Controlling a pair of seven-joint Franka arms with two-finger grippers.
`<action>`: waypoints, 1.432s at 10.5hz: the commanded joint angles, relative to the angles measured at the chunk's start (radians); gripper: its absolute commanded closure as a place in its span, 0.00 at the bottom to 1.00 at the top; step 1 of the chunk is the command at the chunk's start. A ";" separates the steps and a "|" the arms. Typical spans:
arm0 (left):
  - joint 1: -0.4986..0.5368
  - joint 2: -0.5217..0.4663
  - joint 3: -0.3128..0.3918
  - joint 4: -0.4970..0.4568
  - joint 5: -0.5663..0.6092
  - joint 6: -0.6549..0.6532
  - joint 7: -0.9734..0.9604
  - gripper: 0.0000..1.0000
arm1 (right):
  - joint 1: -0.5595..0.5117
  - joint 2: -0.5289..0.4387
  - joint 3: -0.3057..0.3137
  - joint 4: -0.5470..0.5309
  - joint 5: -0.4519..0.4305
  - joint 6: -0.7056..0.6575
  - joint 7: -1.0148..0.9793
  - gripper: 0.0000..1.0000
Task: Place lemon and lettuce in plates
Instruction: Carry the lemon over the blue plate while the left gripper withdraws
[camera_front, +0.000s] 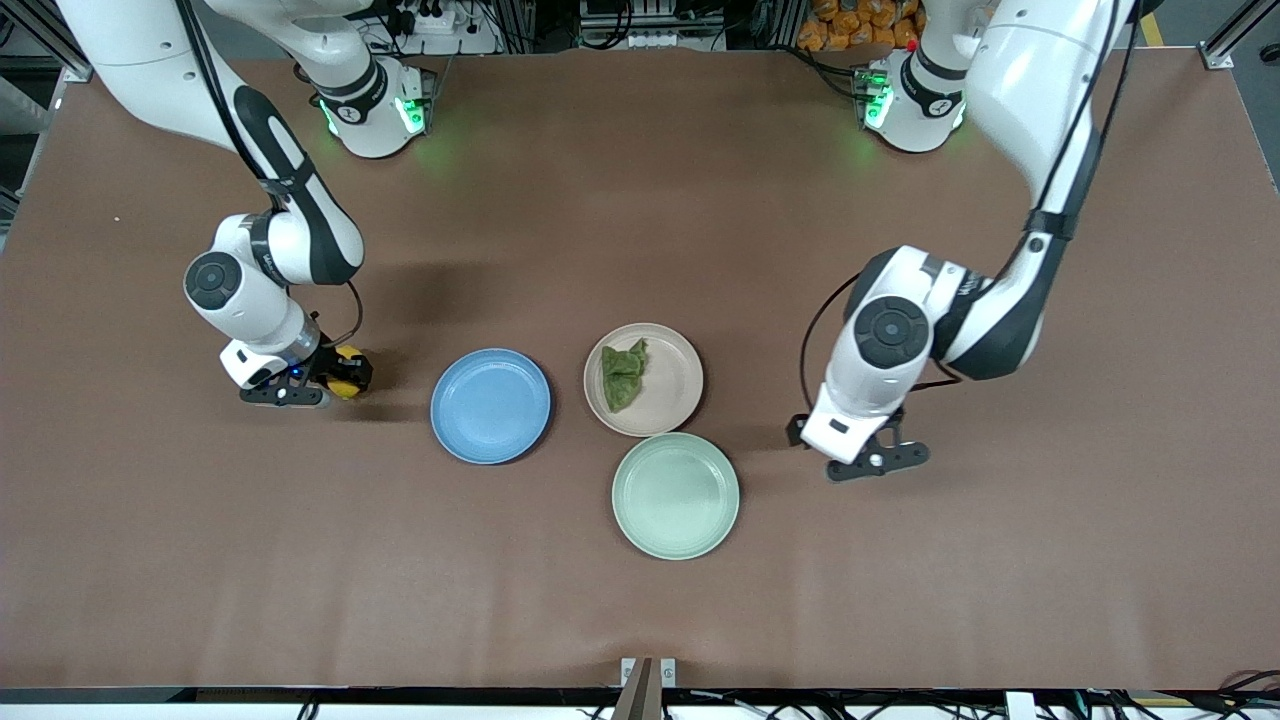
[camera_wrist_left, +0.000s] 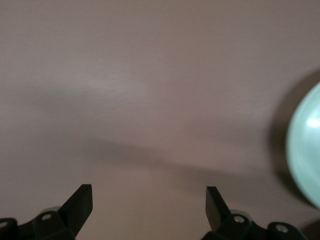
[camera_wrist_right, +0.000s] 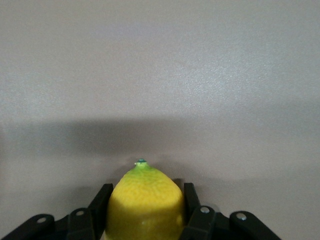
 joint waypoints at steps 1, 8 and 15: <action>0.048 -0.106 -0.017 -0.132 0.000 -0.071 0.047 0.00 | 0.010 0.003 0.000 0.016 0.009 -0.001 -0.007 0.73; 0.087 -0.492 0.032 -0.536 -0.207 -0.031 0.361 0.00 | 0.010 -0.014 0.042 0.279 0.027 -0.416 0.008 0.74; 0.093 -0.536 0.087 -0.104 -0.265 -0.218 0.478 0.00 | 0.178 0.087 0.056 0.465 0.130 -0.432 0.065 0.73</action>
